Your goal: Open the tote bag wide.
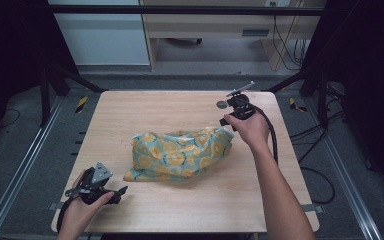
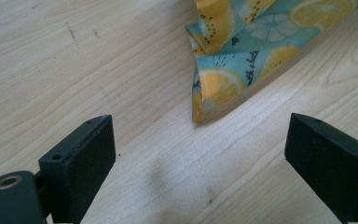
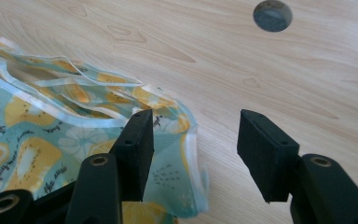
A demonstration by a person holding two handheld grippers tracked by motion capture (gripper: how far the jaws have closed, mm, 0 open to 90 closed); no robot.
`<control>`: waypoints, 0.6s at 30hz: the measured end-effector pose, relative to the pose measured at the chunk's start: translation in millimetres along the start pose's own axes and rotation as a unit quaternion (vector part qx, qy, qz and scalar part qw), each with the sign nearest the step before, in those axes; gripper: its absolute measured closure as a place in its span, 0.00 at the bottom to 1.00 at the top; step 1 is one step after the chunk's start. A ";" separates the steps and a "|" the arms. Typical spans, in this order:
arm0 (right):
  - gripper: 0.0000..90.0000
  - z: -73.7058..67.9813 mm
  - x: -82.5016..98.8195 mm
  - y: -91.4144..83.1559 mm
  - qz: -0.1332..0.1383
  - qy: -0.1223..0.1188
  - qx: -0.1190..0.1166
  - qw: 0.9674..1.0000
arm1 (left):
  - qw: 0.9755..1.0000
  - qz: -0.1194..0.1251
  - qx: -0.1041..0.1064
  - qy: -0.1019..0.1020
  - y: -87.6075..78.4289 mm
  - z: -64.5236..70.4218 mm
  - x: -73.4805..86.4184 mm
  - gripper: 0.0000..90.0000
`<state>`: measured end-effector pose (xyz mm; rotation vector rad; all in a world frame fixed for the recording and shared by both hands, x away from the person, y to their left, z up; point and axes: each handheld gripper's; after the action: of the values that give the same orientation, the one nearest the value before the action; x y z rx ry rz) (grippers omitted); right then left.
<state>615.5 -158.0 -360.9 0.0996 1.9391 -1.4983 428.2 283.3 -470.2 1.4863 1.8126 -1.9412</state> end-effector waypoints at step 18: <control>0.55 -2.6 -1.0 26.5 -0.054 -0.001 -0.033 0.998 | 1.000 -0.002 -0.008 -0.013 -9.0 -2.4 10.9 0.09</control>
<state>626.9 -146.5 -382.1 -0.0353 2.0188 -1.5011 418.1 293.5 -470.8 1.4456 1.8176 -1.9338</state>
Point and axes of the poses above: each handheld gripper's, and its own axes: y roughly forward along the jaws, x roughly out of its underside, z roughly to its right, and after that the axes turned 3 degrees about -x, right-handed
